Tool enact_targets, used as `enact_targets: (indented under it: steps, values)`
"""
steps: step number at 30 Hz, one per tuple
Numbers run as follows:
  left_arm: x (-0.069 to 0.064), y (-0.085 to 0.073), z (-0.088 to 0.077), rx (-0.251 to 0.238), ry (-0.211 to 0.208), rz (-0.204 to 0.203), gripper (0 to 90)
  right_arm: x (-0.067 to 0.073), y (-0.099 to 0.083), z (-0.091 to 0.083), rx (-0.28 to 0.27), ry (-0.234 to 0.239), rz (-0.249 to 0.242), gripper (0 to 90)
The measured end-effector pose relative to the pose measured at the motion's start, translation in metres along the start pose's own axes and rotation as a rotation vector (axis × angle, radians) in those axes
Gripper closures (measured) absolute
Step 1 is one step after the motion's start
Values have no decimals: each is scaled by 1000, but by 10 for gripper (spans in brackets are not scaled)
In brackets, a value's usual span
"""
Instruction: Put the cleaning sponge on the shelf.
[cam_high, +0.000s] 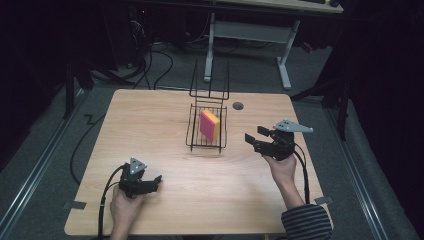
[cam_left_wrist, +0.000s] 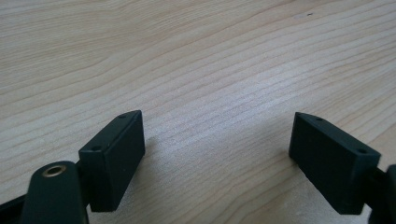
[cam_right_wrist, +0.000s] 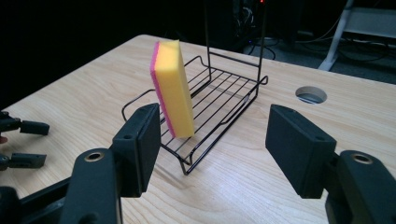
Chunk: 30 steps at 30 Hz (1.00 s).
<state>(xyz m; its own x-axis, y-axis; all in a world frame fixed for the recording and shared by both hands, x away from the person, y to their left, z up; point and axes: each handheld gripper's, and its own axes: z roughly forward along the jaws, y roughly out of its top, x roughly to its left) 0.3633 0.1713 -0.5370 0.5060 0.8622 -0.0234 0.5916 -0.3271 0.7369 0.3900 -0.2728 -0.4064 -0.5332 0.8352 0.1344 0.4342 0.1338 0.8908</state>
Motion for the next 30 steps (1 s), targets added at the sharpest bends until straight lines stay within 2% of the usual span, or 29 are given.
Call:
enact_targets:
  steps: [17,30]
  values:
    - [0,0,0,3,2,5,190,-9,-19,-32,-39,-35,26,386]
    - [0,0,0,3,3,5,190,-16,-38,-47,-53,-52,66,389]
